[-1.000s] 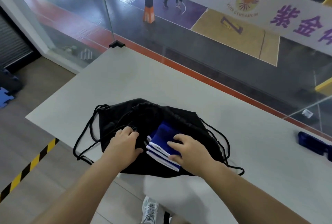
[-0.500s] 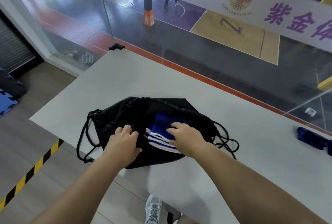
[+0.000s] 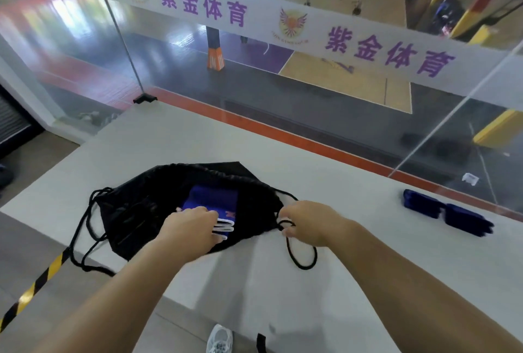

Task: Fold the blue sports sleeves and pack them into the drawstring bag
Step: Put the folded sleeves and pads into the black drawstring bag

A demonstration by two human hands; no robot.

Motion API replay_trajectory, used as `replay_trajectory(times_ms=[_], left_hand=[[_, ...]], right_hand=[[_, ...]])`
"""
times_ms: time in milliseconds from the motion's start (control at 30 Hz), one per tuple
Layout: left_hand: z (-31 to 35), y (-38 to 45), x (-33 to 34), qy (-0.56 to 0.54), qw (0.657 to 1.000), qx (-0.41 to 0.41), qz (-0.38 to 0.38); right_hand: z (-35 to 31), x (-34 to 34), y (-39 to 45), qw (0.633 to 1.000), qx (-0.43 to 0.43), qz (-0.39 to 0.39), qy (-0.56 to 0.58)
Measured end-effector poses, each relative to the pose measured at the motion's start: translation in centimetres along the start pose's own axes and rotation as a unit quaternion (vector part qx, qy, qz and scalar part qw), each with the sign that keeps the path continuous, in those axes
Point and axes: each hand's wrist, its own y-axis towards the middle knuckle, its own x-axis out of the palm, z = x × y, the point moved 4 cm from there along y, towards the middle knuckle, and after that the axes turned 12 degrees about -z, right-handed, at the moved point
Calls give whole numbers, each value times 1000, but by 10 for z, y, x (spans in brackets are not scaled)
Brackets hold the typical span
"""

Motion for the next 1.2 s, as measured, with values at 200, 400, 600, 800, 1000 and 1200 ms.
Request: replay_trajectory(times_ms=[200,400,600,800,1000,1200], left_hand=[[126,13,15,-2,997,65,-33],[255,37,26,4,990,125,-65],[349,57,34,-11,979,173,-107],[401,95,24,-16,970,200,-139],[435,142,-9,-69,965,236,-85],[461,187,-33,-58,963,265,7]], right_hand=[[100,45,-66,997,58,-29,49],[210,99,-127,984,125,-36,121],[301,135,-173,962,196,-50,183],[375,135,-189,926,286,46,242],[427,108,-170,894,308,193,262],[447,100,-131,922,282,145,223]])
